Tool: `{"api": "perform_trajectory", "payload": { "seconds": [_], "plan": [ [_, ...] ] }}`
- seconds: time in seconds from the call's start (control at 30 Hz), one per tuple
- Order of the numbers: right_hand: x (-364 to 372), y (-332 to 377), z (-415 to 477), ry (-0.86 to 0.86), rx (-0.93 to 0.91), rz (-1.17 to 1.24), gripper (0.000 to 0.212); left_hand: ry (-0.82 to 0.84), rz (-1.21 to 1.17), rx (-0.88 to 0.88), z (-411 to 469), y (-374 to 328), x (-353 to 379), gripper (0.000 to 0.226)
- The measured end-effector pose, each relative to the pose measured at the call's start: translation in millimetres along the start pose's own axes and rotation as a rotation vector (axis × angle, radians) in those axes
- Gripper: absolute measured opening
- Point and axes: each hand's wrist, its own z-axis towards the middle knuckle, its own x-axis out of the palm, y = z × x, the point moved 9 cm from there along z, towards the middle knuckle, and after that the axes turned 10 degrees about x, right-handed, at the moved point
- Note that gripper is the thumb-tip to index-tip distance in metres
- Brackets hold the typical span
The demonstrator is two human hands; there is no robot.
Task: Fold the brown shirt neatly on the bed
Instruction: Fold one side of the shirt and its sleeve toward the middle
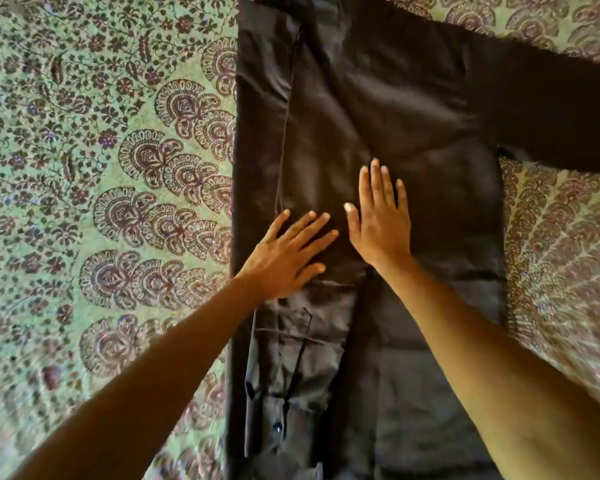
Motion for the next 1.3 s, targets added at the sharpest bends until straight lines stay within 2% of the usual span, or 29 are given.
{"api": "perform_trajectory", "payload": {
  "seconds": [0.13,0.2,0.3,0.37,0.43,0.77,0.87,0.97,1.3],
  "plan": [
    [3,1,-2,0.035,0.009,-0.053,0.063,0.054,0.033,0.307,-70,-77,33,0.054],
    [3,0,-3,0.063,0.029,-0.07,0.063,0.065,0.021,0.38,-90,-96,36,0.052],
    [-6,13,-18,0.053,-0.042,-0.007,0.061,0.057,0.032,0.298,-87,-87,28,0.051],
    [-4,37,-44,0.093,-0.274,0.044,0.059,0.068,0.031,0.242,-76,-79,24,0.053],
    [10,49,-68,0.189,-0.456,-0.011,0.061,0.101,0.038,0.267,-73,-85,28,0.053],
    [20,44,-72,0.26,-0.37,-0.204,0.056,0.094,-0.039,0.488,-148,-173,56,0.06],
    [9,50,-87,0.206,-0.328,-0.125,0.056,0.041,-0.025,0.371,-141,-157,44,0.059],
    [9,60,-127,0.19,-0.459,-0.019,0.059,0.012,0.001,0.196,-137,-131,41,0.059],
    [33,53,-141,0.264,-0.426,-0.129,0.058,0.041,-0.03,0.252,-182,-187,69,0.066]
  ]
}}
